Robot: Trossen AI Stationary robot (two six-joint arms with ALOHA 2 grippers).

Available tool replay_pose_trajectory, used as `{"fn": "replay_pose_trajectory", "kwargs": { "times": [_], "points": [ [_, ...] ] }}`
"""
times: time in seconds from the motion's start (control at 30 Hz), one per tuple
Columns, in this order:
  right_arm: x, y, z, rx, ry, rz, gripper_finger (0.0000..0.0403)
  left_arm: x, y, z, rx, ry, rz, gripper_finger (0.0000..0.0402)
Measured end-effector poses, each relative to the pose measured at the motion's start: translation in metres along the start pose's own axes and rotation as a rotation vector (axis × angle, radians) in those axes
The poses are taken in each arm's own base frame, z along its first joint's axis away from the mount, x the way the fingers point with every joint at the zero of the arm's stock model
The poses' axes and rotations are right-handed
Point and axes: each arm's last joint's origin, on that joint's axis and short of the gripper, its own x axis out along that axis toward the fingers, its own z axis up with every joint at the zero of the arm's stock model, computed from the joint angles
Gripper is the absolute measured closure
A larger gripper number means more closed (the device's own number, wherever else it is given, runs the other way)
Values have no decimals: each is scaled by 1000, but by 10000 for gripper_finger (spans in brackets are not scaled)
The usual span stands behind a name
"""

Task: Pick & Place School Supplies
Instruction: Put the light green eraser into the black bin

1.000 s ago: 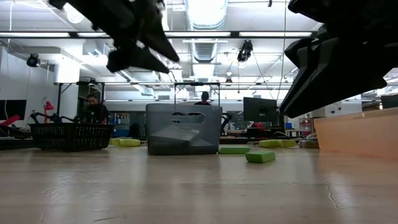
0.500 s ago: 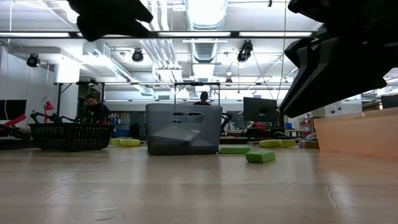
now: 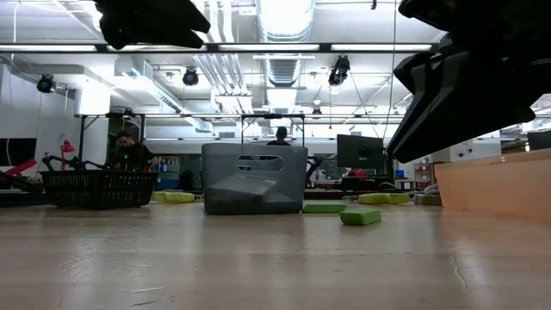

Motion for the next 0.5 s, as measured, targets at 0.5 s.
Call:
{"fn": "replay_pose_trajectory", "kwargs": {
  "times": [0.5],
  "points": [
    [0, 0, 0, 0, 0, 0, 346, -1, 19, -28, 271, 151, 90, 216]
  ]
}}
